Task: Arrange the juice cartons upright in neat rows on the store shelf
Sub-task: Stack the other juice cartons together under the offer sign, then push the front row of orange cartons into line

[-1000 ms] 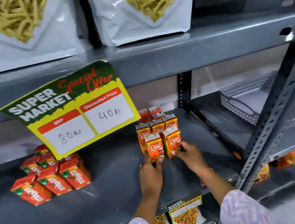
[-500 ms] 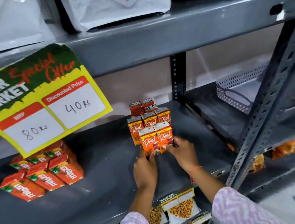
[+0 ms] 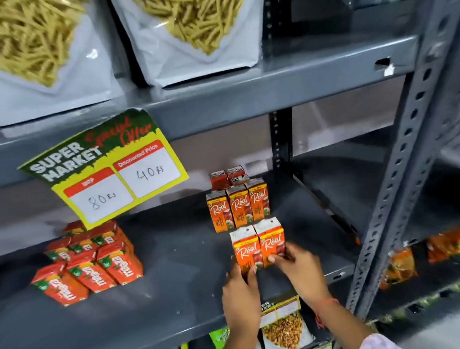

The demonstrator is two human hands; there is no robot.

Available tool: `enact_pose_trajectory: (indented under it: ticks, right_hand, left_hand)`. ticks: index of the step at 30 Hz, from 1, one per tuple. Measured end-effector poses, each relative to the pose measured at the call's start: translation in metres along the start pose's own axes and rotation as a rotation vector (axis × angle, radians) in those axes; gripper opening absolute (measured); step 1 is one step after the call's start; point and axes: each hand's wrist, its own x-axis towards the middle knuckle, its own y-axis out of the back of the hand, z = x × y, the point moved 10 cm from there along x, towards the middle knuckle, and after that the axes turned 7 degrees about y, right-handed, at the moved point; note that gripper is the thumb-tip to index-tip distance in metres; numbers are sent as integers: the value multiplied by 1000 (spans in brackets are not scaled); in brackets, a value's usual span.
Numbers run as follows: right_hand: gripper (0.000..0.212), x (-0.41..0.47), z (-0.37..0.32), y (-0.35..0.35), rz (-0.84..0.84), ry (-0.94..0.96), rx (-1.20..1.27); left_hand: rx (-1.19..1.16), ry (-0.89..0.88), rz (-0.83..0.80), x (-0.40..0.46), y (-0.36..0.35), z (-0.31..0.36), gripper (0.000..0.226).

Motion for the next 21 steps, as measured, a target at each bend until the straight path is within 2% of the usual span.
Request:
enact_pose_trajectory:
  ticks: [3,5,6,8,11,15,18,21]
  right_hand:
    - [32,-7,1,1,20,-29,117]
    - [47,-18,5,16,182,-81,199]
    - [45,-24,-1,24,282,-61,188]
    - [25,-35,-19,36,403,40,108]
    - [14,-43,-59,5,327,149,67]
    - [19,-49,-122,-72,119,313,96]
    - [32,-46,-137,-144,-53,275,194]
    - [48,-43,-128,-198,-158,158,188]
  left_hand:
    - [25,-19,-60,-4,0,-2,54]
    - [28,-14,-89,-6,2,-9,60]
    - [15,2,-78,-5,11,-15,60]
    - [-66,37,-35,-5,30,-25,56]
    - [-279,139,112,-1,81,-57,47]
    - [-430,153,414,15,168,-107,39]
    - [-472,187,556,34,226,-158,52]
    - [-474,272,534,55,256,-209,69]
